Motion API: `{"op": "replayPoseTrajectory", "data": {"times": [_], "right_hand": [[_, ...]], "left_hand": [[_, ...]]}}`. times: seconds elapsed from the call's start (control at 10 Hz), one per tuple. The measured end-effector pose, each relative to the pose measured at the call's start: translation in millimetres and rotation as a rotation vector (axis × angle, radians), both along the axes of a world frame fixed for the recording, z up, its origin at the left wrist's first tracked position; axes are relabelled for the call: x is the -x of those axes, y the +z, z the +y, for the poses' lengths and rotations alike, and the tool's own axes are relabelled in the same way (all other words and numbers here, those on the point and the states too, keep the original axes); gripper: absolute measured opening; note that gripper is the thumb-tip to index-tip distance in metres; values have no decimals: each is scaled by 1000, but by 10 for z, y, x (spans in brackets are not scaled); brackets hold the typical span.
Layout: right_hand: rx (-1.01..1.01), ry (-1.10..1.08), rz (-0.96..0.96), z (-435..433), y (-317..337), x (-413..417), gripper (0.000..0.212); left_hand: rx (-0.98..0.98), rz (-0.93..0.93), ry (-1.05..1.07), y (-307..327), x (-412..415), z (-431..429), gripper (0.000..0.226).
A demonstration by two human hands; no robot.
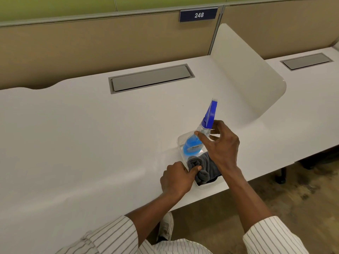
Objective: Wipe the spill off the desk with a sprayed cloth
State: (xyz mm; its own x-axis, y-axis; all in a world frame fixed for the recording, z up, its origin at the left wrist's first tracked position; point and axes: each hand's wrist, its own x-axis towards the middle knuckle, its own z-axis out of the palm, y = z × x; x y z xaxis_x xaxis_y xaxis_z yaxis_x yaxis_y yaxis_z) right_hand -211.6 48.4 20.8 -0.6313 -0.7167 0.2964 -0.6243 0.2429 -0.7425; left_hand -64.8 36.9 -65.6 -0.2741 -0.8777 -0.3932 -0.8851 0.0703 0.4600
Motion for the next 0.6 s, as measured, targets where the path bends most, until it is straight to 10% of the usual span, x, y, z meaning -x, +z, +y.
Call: {"op": "replayPoseTrajectory", "data": {"times": [0.6], "right_hand": [[-104, -186, -55, 88, -170, -209, 69]], "left_hand": [[-47, 32, -12, 212, -203, -105, 64]]}}
